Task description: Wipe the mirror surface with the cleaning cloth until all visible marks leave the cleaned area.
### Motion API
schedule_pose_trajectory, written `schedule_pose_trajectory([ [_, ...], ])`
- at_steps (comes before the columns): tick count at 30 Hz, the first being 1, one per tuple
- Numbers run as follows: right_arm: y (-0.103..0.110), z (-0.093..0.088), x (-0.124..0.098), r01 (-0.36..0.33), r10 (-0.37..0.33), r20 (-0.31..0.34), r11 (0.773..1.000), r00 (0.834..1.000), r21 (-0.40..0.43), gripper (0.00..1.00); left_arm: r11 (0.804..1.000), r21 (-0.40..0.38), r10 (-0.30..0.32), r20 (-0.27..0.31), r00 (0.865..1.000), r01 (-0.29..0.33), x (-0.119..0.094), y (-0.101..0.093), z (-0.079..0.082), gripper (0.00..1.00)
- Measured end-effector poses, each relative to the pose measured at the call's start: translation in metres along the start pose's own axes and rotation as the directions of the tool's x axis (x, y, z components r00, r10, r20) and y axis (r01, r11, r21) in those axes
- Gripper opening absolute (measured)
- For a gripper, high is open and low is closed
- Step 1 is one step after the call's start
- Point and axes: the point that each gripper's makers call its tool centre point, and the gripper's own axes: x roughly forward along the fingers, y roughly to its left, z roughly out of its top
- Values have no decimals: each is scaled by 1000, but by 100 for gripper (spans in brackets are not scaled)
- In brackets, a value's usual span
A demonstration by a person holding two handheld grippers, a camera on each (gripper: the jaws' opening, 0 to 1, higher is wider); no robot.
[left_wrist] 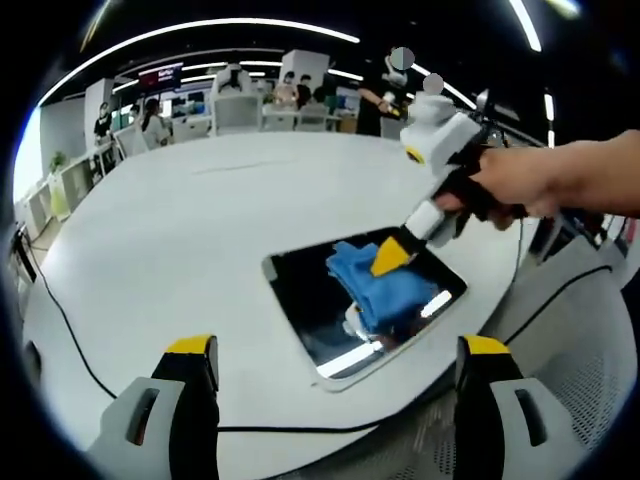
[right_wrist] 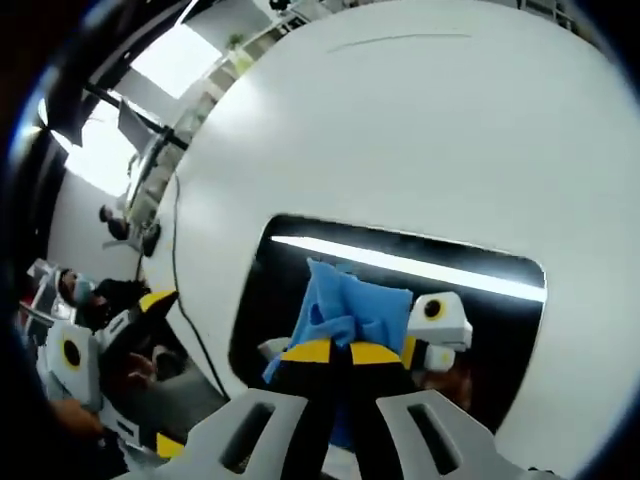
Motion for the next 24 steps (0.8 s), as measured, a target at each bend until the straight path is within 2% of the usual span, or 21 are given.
schedule_pose_trajectory([
  [3,-9,22,6,13,-13,0,1000,1000,13,0,1000,-1,3,4,1000,-3,0,1,1,99],
  [5,-10,29,6,5,-5,-16,1000,1000,28,0,1000,1,2,3,1000,-2,0,0,0,99],
  [10,-13,48,9,44,-44,-23,999,999,2,0,1000,5,5,8,1000,-5,0,1,1,99],
  [13,-14,49,10,67,-68,-48,997,997,-29,0,1000,3,8,10,1000,-8,0,2,1,99],
  [17,-13,46,8,71,-73,-17,991,997,-116,0,1000,1,11,14,1000,-11,-1,2,2,99],
  [20,-15,45,7,53,-52,9,992,999,-113,0,1000,1,12,12,1000,-12,0,2,2,99],
  [22,-12,43,5,37,-36,10,989,999,-140,0,1000,2,13,10,1000,-13,0,2,1,99],
  [24,-16,39,1,50,-52,-7,981,999,-187,0,1000,1,16,6,1000,-16,0,3,1,99],
])
